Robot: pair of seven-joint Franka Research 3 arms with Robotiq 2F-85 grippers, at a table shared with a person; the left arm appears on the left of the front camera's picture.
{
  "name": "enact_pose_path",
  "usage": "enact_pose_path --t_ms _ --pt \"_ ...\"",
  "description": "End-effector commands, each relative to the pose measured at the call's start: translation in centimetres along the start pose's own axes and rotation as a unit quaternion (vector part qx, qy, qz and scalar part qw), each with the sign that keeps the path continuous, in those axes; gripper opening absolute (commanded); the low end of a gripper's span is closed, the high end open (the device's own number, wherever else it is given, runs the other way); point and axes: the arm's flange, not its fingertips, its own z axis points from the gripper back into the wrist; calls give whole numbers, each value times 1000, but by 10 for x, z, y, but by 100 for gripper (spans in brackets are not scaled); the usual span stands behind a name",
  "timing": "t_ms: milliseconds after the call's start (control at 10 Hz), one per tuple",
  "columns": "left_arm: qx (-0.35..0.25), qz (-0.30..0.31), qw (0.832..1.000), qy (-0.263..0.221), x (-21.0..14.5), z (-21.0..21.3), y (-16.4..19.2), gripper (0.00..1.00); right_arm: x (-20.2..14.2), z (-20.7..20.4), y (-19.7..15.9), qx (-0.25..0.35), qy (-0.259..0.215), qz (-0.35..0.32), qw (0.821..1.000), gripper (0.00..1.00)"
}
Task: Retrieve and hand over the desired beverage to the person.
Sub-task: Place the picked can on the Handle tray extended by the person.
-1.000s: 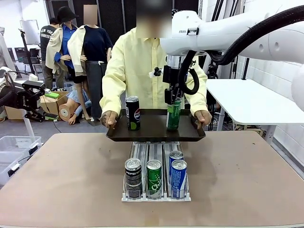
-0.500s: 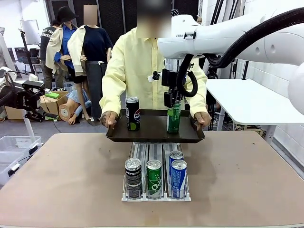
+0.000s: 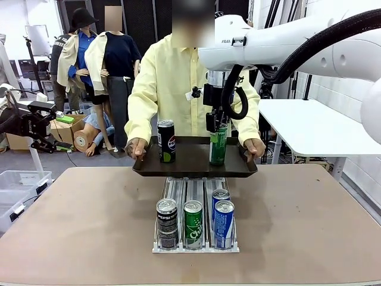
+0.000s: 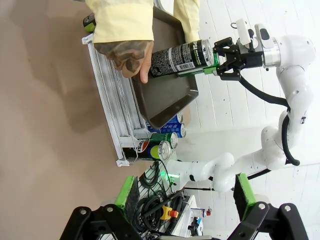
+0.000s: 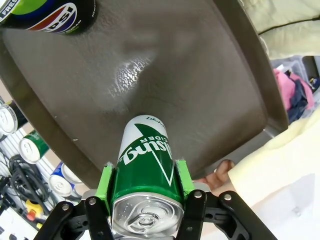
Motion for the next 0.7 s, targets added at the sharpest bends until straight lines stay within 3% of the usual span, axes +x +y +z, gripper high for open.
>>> enact_pose_path --t_ms 0,300,600 --pt "0 -1 1000 -1 0 2 -1 100 3 12 -5 -1 5 6 1000 40" --pt "0 -1 1000 -1 0 2 -1 100 -1 19 -5 -7 -1 9 1000 100" --pt "0 -1 1000 -1 0 2 -1 100 -9 37 -3 -16 -10 11 1000 100"
